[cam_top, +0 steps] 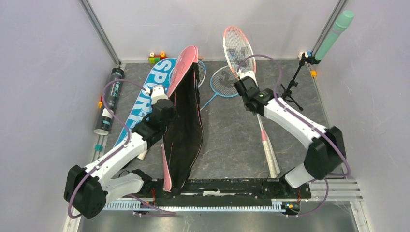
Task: Pack up the badminton gear
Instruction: Place the racket at the center of the board.
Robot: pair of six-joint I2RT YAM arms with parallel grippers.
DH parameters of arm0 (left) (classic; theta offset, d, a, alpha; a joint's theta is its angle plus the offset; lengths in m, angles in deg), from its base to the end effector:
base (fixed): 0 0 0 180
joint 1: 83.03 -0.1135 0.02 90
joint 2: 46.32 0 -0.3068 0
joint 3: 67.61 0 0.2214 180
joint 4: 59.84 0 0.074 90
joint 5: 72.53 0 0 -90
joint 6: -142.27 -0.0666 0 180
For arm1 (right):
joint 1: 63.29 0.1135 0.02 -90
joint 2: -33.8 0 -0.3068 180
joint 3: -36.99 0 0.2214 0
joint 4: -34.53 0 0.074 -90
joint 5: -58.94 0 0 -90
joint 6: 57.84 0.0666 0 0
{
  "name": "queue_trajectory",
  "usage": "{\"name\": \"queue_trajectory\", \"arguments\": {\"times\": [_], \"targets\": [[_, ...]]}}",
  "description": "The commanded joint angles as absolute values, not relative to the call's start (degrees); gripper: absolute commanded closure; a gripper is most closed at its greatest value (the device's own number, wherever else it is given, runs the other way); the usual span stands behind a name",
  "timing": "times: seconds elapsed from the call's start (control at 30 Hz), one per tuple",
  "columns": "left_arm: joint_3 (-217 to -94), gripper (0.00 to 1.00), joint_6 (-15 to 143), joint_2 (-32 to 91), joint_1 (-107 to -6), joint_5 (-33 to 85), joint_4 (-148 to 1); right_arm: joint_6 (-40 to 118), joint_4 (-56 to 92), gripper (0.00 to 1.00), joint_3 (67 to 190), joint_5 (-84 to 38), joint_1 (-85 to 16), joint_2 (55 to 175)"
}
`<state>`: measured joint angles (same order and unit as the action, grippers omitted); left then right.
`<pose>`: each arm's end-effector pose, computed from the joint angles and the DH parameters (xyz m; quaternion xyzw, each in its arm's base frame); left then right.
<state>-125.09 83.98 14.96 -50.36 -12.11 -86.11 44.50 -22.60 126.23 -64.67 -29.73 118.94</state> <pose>0.1925 -0.0844 0.3018 -0.1205 0.8387 -0.0701 0.5265 0.2643 0.1311 0.3316 -0.0771 0.9093 -0.1341 0.3864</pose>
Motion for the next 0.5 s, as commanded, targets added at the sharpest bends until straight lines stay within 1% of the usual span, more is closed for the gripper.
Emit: {"name": "queue_trajectory", "arguments": {"times": [0.0,0.03,0.07,0.13,0.2,0.23,0.27,0.37,0.47], "targets": [[-130.8,0.98,88.9,16.3,-52.8,-12.7,-85.1,50.5,-13.4,0.97,123.1,-66.2,-29.0,125.7],[-131.9,0.98,89.3,16.8,-53.5,-12.8,-86.7,50.7,-10.8,0.95,122.4,-65.6,-29.0,127.0],[-133.5,0.98,90.1,17.6,-54.4,-12.8,-88.5,50.9,-8.8,0.90,121.7,-65.3,-28.8,128.4],[-136.6,0.98,91.1,19.2,-55.8,-12.9,-93.2,50.9,-4.1,0.79,120.6,-65.3,-28.8,130.1],[-138.6,0.98,91.4,20.3,-56.1,-13.2,-96.4,50.4,0.6,0.72,118.7,-63.9,-28.8,130.4],[-139.0,0.98,91.7,20.6,-56.1,-13.1,-96.9,50.0,3.5,0.66,117.4,-62.8,-28.8,130.1],[-139.1,0.98,92.2,20.7,-56.2,-12.7,-96.8,49.6,5.8,0.62,116.0,-61.8,-28.8,129.5],[-139.7,0.98,92.1,20.6,-56.5,-8.6,-96.0,47.6,12.4,0.38,111.6,-57.6,-28.8,126.1],[-140.7,0.98,91.7,20.0,-56.5,-5.0,-95.8,46.7,20.6,0.13,103.3,-53.3,-28.8,119.7]]}}
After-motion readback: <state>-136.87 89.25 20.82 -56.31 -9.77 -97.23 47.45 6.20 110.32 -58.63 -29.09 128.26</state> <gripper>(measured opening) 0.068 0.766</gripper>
